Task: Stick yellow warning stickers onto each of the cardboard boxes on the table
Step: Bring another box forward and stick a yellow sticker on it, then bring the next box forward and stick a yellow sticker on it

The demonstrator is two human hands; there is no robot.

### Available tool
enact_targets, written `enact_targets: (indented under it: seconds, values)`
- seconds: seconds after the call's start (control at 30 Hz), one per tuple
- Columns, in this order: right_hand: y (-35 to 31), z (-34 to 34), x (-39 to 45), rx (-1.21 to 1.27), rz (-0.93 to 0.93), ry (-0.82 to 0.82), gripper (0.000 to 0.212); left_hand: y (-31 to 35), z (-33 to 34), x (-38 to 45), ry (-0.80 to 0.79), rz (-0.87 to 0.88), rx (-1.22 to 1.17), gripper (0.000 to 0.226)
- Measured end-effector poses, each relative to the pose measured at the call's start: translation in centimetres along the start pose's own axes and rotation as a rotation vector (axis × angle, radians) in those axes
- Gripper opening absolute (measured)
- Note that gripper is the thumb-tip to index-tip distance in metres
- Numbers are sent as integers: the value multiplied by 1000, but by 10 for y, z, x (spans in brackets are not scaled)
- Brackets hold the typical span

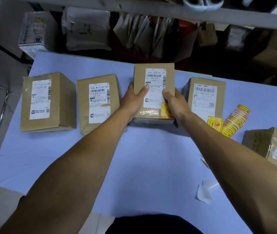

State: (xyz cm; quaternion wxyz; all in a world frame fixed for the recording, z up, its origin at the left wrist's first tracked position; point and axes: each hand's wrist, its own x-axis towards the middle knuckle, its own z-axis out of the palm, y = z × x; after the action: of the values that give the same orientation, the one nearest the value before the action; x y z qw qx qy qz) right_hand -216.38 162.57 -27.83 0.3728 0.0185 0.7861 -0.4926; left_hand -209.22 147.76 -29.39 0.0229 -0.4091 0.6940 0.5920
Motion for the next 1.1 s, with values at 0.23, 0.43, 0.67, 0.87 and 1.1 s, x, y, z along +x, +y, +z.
enact_targets:
  seconds: [0.23,0.43,0.67,0.87,1.1]
  values:
    - [1,-1,0,-80,10,-14,60,0,2,-3,27,15,27,54]
    - [-32,-7,-15,-484,-112,98,42,34,-9,-18,53,49,222,39]
    - [-42,35,-58,-830,-568,100,59,9,-84,-70,234,533,862,56]
    - [-27,100,-71,-1055,-763,-126,61,-56,-139,-76,161,354,1090,68]
    - [7,136,-81,-1150,-711,-91,68,-78,-141,-82,77,375,803,71]
